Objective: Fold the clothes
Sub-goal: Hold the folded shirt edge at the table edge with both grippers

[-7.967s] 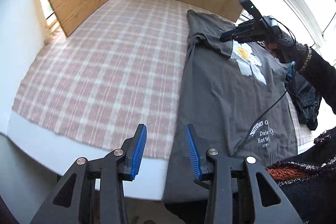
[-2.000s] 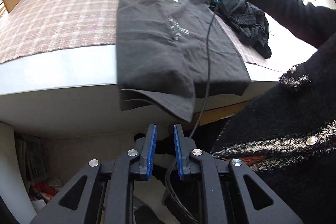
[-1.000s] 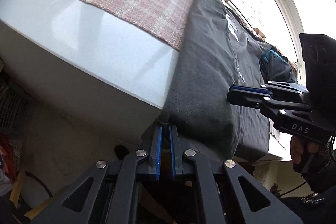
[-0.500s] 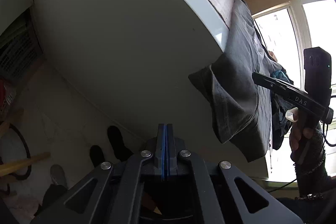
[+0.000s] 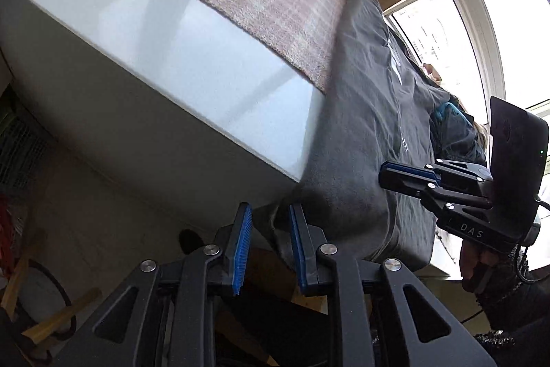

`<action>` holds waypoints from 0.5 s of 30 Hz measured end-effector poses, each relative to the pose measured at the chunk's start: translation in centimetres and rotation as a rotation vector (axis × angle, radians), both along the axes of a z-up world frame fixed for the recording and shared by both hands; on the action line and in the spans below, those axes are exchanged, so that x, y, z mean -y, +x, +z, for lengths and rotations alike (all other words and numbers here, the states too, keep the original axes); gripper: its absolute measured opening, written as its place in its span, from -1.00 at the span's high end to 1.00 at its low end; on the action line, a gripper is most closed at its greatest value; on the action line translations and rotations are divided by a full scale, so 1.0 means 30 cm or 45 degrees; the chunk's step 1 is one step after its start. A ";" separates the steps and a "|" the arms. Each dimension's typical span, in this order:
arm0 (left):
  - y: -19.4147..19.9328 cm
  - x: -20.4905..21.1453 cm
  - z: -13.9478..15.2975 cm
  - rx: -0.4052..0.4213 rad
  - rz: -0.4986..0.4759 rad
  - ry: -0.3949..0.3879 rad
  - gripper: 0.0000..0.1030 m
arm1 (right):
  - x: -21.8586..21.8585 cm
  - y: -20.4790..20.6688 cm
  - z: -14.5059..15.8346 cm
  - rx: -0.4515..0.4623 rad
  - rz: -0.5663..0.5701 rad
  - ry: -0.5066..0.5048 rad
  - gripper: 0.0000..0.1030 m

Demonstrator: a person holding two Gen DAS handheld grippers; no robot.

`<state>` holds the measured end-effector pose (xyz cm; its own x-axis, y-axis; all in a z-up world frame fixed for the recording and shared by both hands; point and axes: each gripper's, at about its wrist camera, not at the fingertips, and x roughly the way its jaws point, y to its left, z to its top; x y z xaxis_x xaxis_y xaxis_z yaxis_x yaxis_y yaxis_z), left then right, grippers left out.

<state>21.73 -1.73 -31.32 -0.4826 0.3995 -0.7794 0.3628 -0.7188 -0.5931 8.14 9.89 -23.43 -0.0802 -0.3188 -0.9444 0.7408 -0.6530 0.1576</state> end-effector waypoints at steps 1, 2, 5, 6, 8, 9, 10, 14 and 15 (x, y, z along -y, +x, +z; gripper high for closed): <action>0.000 -0.005 -0.008 -0.001 -0.010 0.000 0.94 | 0.000 0.000 0.001 -0.004 0.003 0.001 0.83; 0.001 -0.009 -0.014 -0.002 -0.018 -0.002 0.94 | 0.000 0.000 0.002 -0.007 0.005 0.001 0.83; 0.043 0.004 -0.005 -0.018 0.047 0.023 0.95 | 0.000 0.000 0.005 -0.016 0.013 0.004 0.83; 0.070 0.007 0.010 -0.029 0.075 0.038 0.95 | 0.001 0.000 0.006 -0.018 0.015 0.006 0.83; 0.130 0.011 0.046 -0.054 0.132 0.069 0.95 | 0.001 0.001 0.009 -0.018 0.016 0.006 0.83; 0.161 0.007 0.061 -0.064 0.158 0.085 0.95 | 0.001 0.002 0.010 -0.018 0.016 0.004 0.83; 0.193 0.004 0.069 -0.070 0.195 0.110 0.95 | 0.001 0.004 0.011 -0.018 0.016 0.002 0.83; 0.269 -0.003 0.033 -0.103 0.353 0.286 0.94 | -0.002 0.015 0.016 -0.023 0.010 -0.004 0.83; 0.277 -0.006 0.015 -0.090 0.376 0.296 0.94 | -0.007 0.019 0.018 -0.023 0.007 -0.003 0.83</action>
<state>30.04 -1.54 -30.88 -0.6530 0.3975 -0.6446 0.4863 -0.4324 -0.7593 8.70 10.10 -22.89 -0.0959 -0.3219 -0.9419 0.7470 -0.6487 0.1456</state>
